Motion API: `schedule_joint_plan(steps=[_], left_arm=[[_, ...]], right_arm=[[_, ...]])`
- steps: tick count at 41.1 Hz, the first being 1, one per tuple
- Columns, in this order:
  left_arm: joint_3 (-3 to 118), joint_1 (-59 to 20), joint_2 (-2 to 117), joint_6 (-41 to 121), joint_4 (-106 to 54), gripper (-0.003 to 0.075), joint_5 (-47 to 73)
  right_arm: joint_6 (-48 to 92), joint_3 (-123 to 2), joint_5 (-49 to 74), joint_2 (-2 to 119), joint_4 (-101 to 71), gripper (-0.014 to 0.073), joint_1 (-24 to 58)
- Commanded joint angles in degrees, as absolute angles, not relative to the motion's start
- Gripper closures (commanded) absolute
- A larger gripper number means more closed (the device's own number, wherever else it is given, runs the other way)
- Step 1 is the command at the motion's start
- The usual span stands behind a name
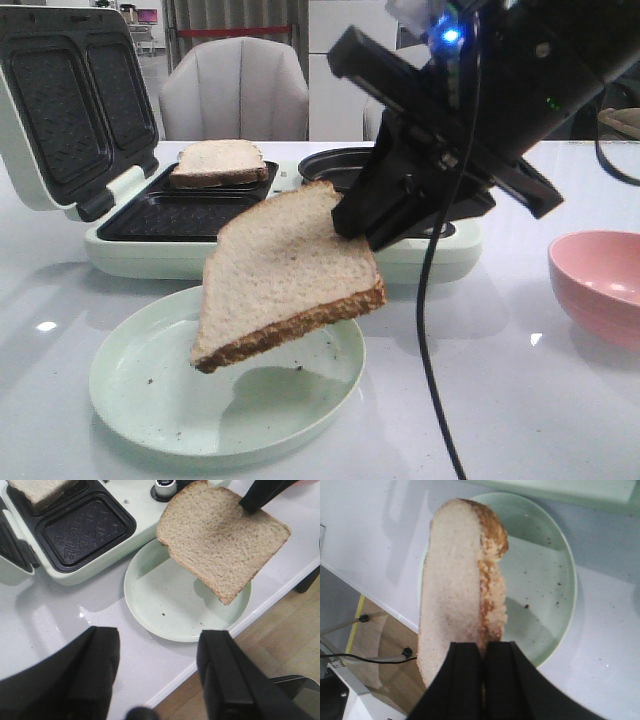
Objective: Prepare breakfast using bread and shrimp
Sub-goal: 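Carry the bread with the right gripper to the nearer sandwich plate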
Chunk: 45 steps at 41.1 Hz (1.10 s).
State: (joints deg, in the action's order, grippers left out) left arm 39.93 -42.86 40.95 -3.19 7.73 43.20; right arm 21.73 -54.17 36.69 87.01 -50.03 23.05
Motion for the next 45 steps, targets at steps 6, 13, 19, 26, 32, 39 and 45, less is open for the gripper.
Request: schedule_joint_plan(steps=[6,13,19,26,32,39,45], left_arm=[[41.59,-43.08,40.88,-3.13,7.8,0.0316,39.25],[41.59,-43.08,40.88,-3.13,7.8,0.0316,39.25],[41.59,-43.08,40.88,-3.13,7.8,0.0316,39.25],[41.59,-43.08,40.88,-3.13,7.8,0.0316,39.25],[41.59,-43.08,40.88,-3.13,7.8,0.0316,39.25],[41.59,-43.08,40.88,-3.13,7.8,0.0316,39.25],[41.59,-43.08,40.88,-3.13,7.8,0.0316,39.25]], right_arm=[[22.49,-60.34,34.65,83.83,-53.82,0.0559,23.04],[22.49,-65.87,30.25,86.21,-55.01,0.0559,23.04],[22.49,-73.02,29.97,91.76,-55.74,0.0559,23.04],[22.49,-82.47,29.93,100.31,-57.48,0.0559,23.04],[22.49,-89.6,29.94,107.24,-59.91,0.0559,23.1],[22.49,-95.11,31.19,113.83,-63.21,0.0559,23.25],[22.49,-97.8,32.68,117.64,-63.23,0.0557,23.66]])
